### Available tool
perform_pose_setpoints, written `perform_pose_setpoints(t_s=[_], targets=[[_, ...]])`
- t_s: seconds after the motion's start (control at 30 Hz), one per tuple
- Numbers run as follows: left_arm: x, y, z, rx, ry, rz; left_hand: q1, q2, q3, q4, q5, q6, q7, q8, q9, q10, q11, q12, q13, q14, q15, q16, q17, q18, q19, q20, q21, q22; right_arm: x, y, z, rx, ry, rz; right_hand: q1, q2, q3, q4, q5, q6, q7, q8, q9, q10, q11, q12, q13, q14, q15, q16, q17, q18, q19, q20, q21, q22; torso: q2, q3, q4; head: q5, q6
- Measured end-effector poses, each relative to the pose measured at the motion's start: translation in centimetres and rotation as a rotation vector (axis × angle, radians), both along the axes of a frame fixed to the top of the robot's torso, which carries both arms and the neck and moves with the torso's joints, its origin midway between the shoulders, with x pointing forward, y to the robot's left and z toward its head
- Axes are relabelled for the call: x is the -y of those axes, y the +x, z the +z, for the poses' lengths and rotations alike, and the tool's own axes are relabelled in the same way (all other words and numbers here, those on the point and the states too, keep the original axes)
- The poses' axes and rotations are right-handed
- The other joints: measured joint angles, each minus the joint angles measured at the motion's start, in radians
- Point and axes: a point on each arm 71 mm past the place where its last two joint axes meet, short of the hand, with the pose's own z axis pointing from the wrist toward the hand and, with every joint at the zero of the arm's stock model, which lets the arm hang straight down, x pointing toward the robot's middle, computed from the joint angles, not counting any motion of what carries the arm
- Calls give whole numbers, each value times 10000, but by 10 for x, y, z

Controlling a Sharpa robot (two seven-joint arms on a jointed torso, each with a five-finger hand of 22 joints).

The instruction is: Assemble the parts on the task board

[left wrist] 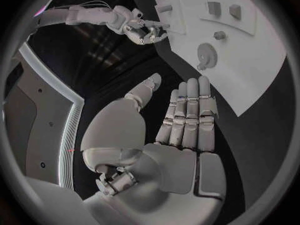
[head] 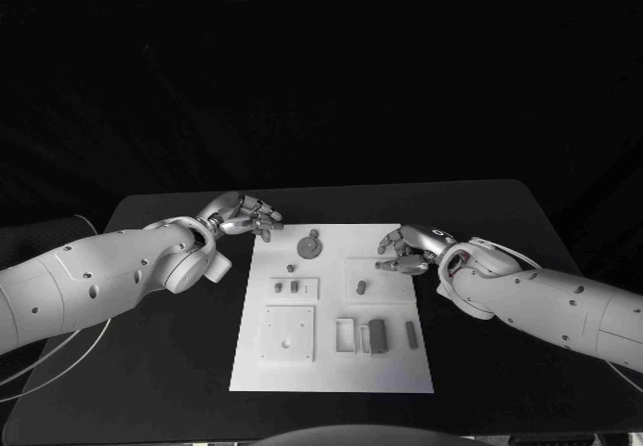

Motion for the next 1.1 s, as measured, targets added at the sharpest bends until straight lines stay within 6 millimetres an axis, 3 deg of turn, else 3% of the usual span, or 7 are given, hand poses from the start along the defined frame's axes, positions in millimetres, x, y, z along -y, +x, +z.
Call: perform_pose_setpoints(t_s=[0.63,1.1], targets=[[3,0,0,-38,-187,-17,42,41,0,0,0,0,0,0,-10,0,0,0,-9,0,0,-41,57,-9,-1,1,1,1,-6,-1,-7,22,-267,166,186,27,27,-27,0,3,-1,0,24,16,-16,0,-10,-1,1,0,0,-15,24,-24,0,0,0,7,-7,40,-35],[3,0,0,-32,-222,-20,41,41,-28,-28,0,0,0,-1,-19,34,35,-38,-8,-1,0,-41,87,-21,-1,1,-36,-8,-10,-3,-10,69,-344,269,315,157,27,-27,0,454,-122,180,153,72,-69,0,-47,125,-67,0,1,-79,43,-38,0,0,3,8,-5,80,-51]])
